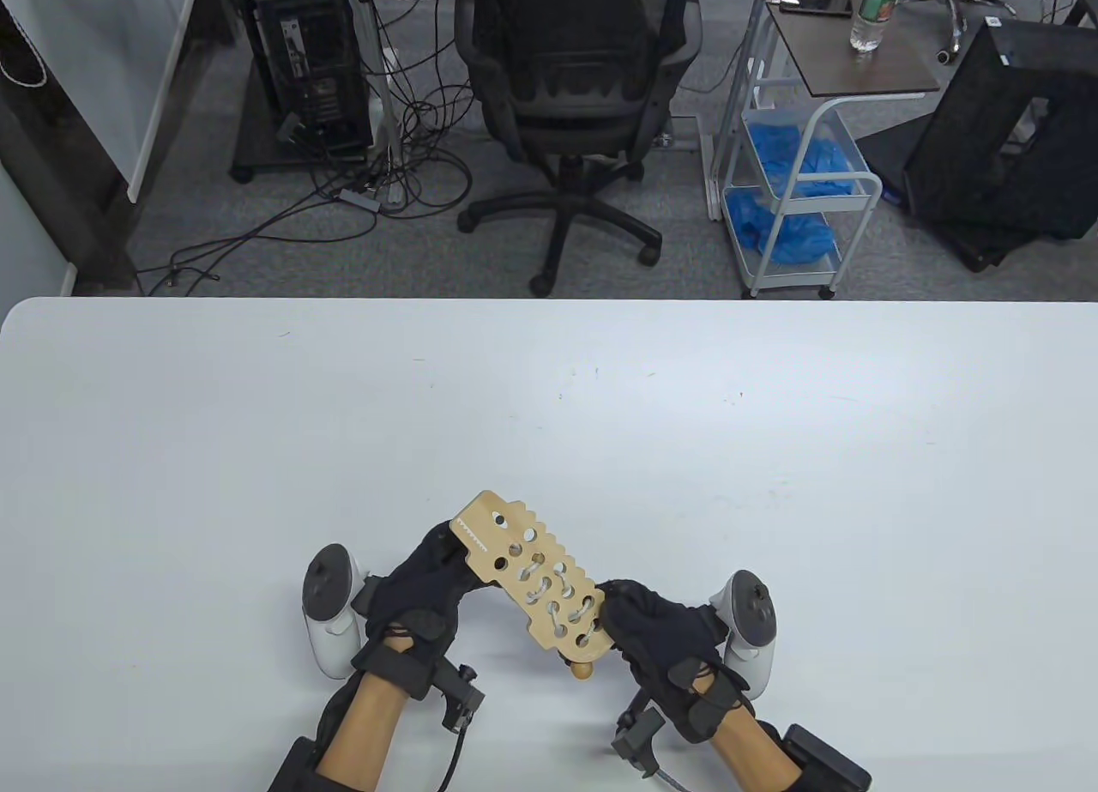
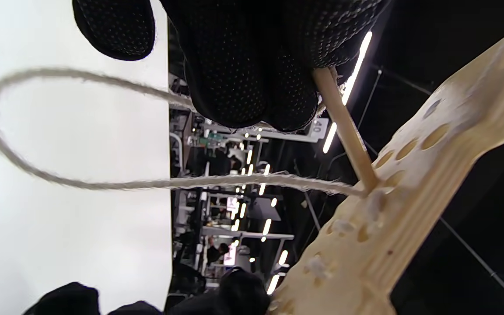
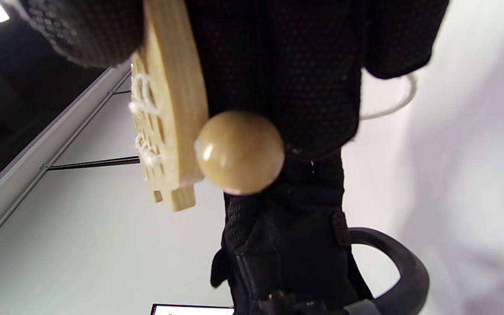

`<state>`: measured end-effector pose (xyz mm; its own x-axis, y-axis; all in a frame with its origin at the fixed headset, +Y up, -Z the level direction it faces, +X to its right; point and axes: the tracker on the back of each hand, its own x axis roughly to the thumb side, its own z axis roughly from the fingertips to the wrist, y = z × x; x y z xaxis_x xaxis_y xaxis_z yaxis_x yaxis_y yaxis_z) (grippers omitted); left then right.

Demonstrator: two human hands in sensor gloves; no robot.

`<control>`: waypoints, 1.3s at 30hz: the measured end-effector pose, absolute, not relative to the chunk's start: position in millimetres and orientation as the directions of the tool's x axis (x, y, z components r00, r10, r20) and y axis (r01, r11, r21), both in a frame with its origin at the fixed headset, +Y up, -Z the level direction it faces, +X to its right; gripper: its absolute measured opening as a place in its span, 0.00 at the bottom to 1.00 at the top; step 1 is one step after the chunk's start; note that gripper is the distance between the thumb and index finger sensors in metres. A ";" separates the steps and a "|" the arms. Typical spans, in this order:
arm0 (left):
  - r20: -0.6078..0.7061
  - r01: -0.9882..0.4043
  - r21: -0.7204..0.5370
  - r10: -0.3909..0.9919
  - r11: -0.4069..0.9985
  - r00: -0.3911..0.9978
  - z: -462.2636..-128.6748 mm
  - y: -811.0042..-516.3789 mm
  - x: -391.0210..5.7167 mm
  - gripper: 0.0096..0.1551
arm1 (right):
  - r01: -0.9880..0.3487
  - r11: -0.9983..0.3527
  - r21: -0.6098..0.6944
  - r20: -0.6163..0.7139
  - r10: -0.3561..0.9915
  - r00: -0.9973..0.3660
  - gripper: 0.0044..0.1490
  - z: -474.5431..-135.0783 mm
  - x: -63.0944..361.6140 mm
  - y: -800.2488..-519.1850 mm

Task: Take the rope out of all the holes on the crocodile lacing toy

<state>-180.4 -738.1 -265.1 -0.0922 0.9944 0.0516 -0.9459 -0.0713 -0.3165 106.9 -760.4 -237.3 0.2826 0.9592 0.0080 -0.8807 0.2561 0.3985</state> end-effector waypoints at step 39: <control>-0.014 -0.888 -0.453 0.996 -0.081 -0.084 -256.8 -743.4 -156.0 0.49 | -0.899 -0.432 -0.075 0.507 0.760 -0.407 0.28 -229.6 132.9 -712.7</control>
<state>-156.0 -743.4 -256.8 -0.0839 0.9964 -0.0137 -0.8876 -0.0810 -0.4533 132.9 -712.7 -229.6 -0.4073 0.7599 0.5066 -0.8988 -0.4320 -0.0746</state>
